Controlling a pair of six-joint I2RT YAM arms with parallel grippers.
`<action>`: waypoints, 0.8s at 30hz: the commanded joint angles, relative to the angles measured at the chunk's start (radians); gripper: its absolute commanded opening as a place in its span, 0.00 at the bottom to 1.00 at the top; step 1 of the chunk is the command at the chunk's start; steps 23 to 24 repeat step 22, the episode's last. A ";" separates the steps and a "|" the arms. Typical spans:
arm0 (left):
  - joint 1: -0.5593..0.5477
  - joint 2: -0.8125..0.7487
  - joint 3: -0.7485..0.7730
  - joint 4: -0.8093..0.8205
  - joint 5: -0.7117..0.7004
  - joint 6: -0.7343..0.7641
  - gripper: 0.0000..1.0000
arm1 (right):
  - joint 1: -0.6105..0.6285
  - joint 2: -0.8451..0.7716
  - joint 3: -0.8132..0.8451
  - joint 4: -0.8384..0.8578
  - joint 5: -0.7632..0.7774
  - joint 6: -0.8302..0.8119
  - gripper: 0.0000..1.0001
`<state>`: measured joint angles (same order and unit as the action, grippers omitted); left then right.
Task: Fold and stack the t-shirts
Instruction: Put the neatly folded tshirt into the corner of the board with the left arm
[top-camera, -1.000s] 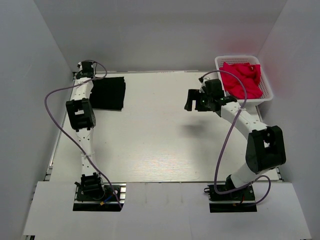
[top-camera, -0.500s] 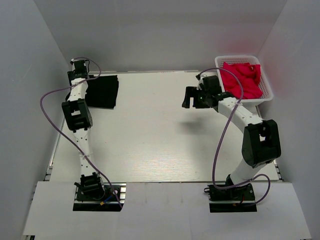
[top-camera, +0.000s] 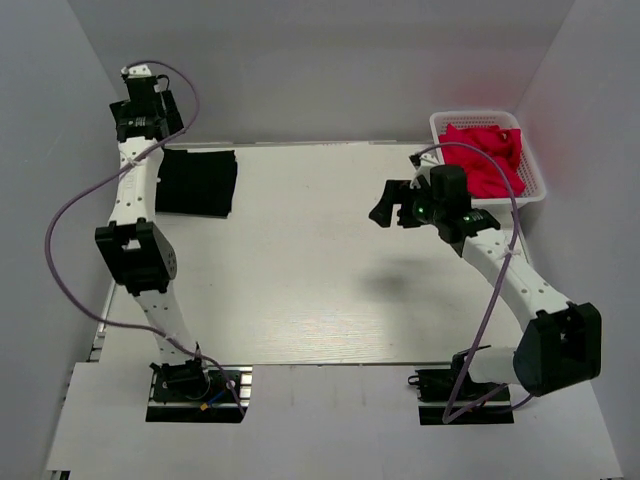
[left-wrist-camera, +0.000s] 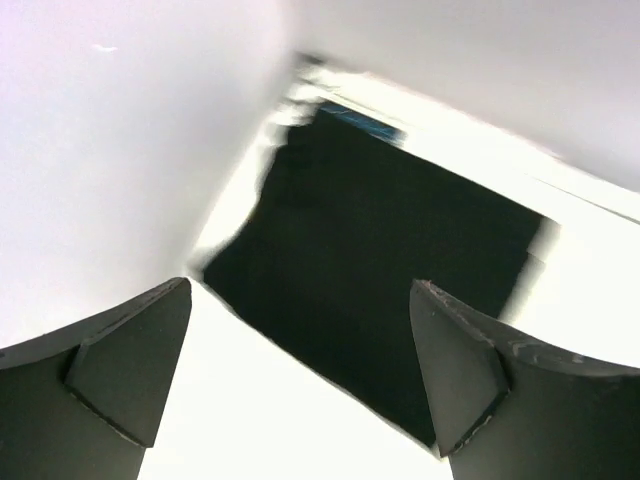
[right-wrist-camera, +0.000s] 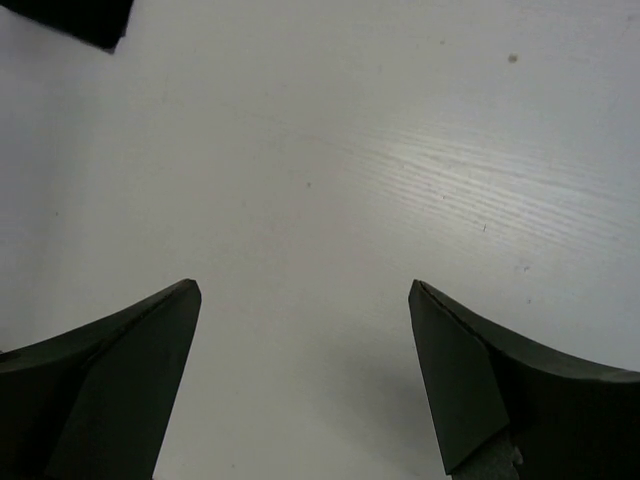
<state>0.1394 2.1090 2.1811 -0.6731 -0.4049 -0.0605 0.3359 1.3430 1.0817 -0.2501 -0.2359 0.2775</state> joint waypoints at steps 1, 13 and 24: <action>-0.093 -0.235 -0.174 -0.062 0.190 -0.143 1.00 | 0.000 -0.070 -0.091 0.066 -0.039 0.040 0.91; -0.412 -1.188 -1.538 0.589 0.715 -0.460 1.00 | -0.003 -0.307 -0.413 0.126 0.015 0.068 0.91; -0.448 -1.390 -1.634 0.436 0.562 -0.489 1.00 | 0.000 -0.373 -0.540 0.225 0.026 0.117 0.91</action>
